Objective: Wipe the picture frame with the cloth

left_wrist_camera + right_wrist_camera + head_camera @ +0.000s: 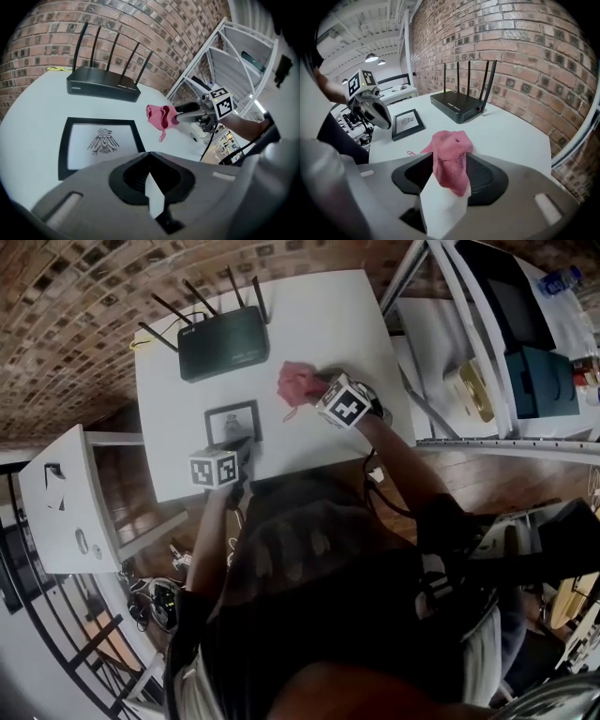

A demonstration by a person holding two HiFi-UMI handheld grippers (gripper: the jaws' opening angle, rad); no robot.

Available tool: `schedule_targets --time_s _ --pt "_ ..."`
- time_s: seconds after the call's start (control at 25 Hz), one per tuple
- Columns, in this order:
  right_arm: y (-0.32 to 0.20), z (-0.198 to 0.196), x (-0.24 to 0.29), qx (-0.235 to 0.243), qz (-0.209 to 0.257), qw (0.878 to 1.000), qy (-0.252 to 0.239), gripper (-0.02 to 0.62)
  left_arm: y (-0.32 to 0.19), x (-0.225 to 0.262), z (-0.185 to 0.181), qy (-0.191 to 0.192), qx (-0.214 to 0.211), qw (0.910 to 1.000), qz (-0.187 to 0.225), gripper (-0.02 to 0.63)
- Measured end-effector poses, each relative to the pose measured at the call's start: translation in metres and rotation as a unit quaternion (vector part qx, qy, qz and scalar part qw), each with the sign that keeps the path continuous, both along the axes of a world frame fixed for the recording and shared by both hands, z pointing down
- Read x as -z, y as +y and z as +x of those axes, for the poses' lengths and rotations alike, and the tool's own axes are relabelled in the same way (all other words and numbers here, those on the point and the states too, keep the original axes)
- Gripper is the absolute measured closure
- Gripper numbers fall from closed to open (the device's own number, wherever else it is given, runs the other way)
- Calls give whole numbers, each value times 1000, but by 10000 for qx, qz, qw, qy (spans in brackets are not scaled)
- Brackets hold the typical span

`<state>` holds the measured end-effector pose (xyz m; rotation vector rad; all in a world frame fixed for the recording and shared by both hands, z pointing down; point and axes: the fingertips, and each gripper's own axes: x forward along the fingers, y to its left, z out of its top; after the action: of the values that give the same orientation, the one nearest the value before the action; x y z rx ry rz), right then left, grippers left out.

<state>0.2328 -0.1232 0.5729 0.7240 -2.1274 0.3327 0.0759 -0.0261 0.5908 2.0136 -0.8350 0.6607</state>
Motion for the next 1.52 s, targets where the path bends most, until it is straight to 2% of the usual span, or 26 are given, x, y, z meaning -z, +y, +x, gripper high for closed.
schedule_targets --time_s 0.32,0.52,0.68,0.8,1.0,1.16,1.28,1.4,1.52 --pt "0 4 5 201 33 9995 -254 385 6 11 26 133 264 9995 125 604" --pt "0 -1 9 372 2 9986 -378 390 -6 39 42 594 660 9955 315 604" --pt "3 7 6 311 -115 9985 -439 396 0 47 55 787 573 9947 330 604" --pt "10 9 -1 238 -313 9980 -487 405 4 52 53 926 668 9930 309 604" --pt "4 12 7 16 -226 9980 -584 464 7 54 49 1120 777 9904 243 604" --pt "31 20 2 -341 -781 9940 -686 562 25 53 48 1077 597 9923 139 604" --pt "56 16 0 -265 -1078 9922 -575 583 36 62 41 1199 539 9912 182 604" --pt "67 6 2 -354 -1125 9915 -541 594 46 65 26 1466 691 9866 197 604" --pt "85 -5 0 -278 -1132 9923 -410 594 63 64 11 1570 798 9840 277 604"
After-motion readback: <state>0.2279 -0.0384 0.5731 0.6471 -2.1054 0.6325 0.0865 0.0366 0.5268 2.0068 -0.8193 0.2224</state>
